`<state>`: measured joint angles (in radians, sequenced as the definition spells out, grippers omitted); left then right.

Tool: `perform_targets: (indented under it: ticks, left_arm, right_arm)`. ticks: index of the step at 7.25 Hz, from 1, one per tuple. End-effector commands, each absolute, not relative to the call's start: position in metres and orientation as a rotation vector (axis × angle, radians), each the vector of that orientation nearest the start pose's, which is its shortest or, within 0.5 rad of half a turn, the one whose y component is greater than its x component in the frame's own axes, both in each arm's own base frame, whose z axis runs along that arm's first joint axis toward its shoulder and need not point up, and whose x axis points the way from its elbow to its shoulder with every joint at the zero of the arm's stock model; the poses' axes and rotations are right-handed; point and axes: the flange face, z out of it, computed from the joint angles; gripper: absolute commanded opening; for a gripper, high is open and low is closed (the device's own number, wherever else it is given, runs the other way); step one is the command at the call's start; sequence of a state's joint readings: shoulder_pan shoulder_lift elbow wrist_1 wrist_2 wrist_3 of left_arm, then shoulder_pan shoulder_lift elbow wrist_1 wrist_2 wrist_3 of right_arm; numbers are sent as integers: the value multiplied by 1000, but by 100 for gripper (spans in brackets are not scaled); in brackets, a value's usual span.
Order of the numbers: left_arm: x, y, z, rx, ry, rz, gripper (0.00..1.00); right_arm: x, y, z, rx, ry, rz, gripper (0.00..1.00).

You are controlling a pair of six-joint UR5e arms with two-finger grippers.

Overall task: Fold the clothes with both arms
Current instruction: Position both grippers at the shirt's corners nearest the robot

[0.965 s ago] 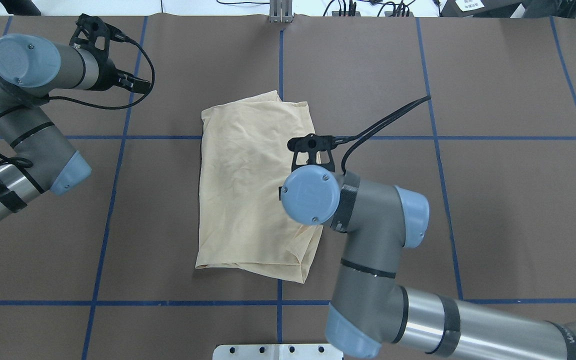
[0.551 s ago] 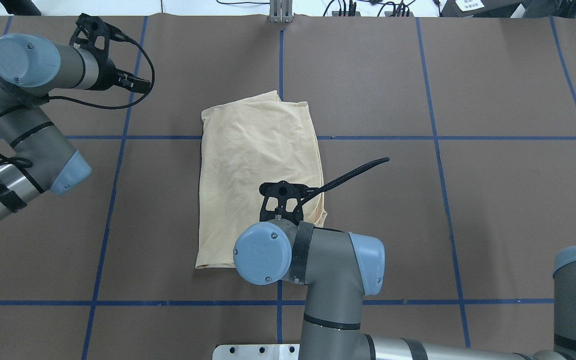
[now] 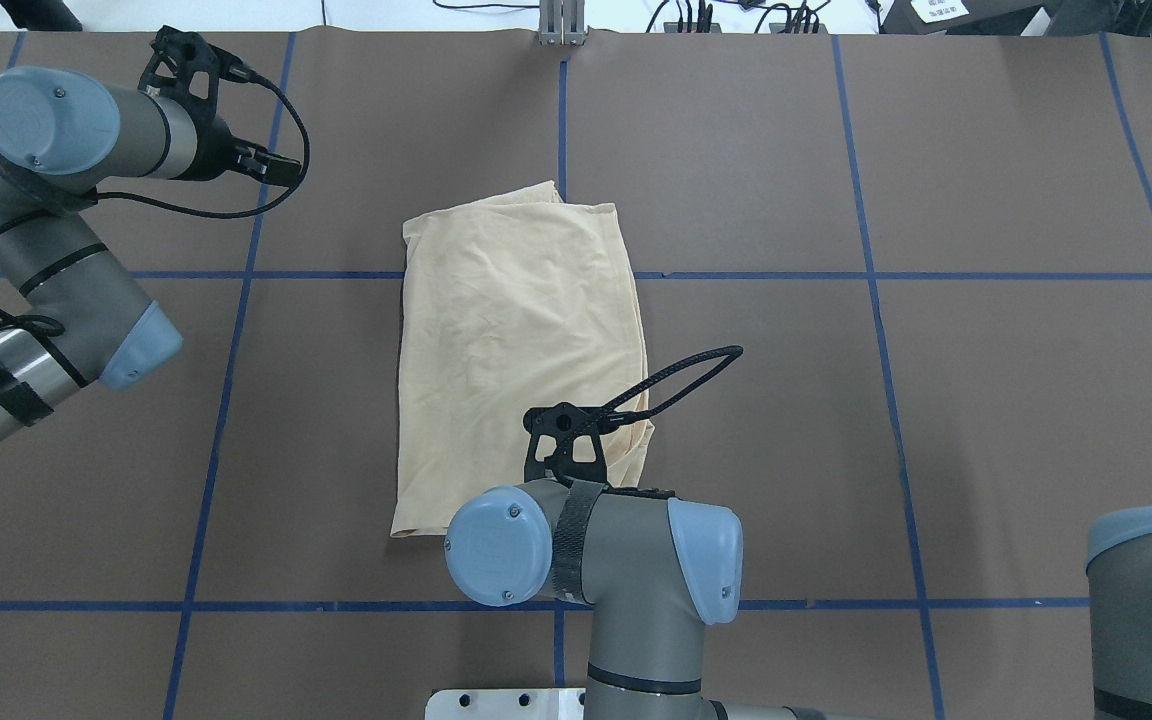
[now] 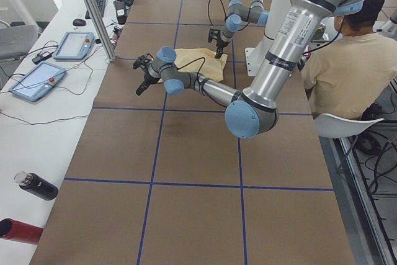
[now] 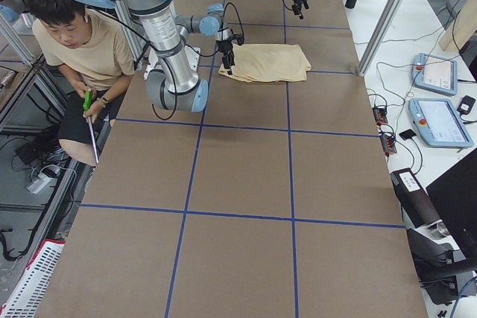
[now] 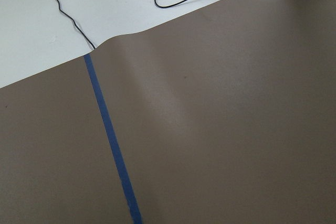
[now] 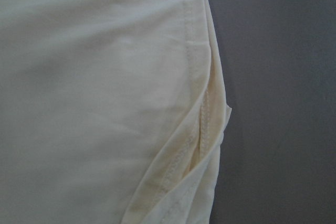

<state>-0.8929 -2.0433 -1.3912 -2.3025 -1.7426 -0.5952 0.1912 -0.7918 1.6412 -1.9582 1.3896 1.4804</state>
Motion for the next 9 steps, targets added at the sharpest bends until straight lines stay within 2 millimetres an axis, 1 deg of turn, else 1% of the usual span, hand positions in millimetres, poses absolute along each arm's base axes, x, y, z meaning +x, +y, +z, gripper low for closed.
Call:
perform_targets:
  ticks: [1,2,3,4,5,6,7,8,9]
  left_arm:
    - [351,-622,393,729,735,162,100]
    - [352,-621,392,731,737,164,100]
    - [352,-621,392,730,738,164,100]
    - [351,-619,382,742,752,163,100]
    - [351,-608,364,694,833,124,100]
    - [351,-577,358,651,906,70,100]
    - [356,-528,357,611,965,63,100]
    - [363,-481,354,550,1027,29,100]
    - [383,-440,346,476,1087,11,100]
  right_arm:
    - [-621,-283,234,247,-380,100,100]
    - [-580,-278,261,252,-381,90,100]
    - [-549,-268,275,263,-392,84,100]
    - [-544,-266,265,272,-426,97,100]
    - [-540,-267,238,290,-536,122,100]
    - [-530,-275,223,322,-699,153,100]
    - [-520,-280,225,338,-787,168,100]
    - [-502,-285,226,352,-839,176,100]
    - [-485,-290,229,348,-848,182,100]
